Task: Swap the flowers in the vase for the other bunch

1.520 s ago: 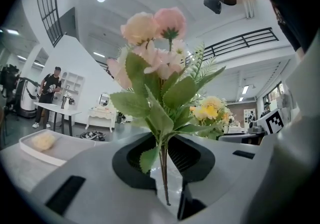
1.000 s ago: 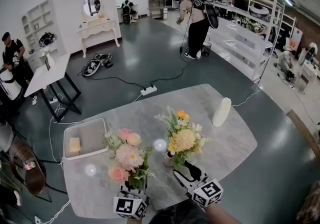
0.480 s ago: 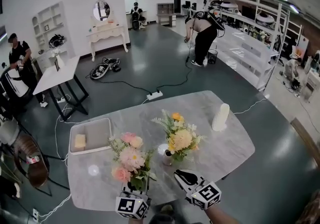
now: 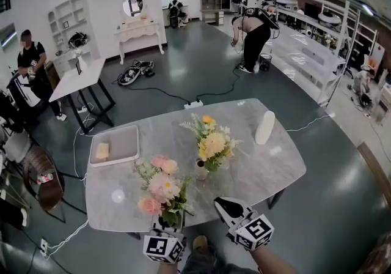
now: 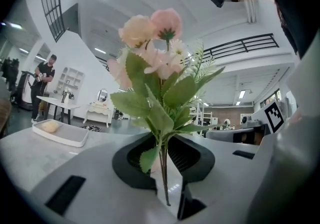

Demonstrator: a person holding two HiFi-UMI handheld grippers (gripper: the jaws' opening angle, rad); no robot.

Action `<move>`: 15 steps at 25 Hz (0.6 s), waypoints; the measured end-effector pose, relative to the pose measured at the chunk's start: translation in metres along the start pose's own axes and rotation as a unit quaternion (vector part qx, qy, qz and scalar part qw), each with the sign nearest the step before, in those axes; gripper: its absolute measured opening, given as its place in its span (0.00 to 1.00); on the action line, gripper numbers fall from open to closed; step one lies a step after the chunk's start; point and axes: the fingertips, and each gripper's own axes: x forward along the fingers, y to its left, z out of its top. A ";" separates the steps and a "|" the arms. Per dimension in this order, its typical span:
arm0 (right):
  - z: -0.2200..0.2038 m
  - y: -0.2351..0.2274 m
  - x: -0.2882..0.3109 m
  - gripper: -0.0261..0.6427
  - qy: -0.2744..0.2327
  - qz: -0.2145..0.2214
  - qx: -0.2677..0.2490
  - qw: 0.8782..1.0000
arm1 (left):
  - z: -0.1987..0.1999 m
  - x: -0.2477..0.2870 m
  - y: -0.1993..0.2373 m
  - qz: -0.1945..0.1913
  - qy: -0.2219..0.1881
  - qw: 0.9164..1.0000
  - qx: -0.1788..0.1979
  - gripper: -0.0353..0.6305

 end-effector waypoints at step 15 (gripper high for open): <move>-0.013 0.061 -0.095 0.09 0.007 0.026 -0.016 1.000 | -0.024 -0.092 -0.077 0.019 -0.004 1.000 -0.016 0.17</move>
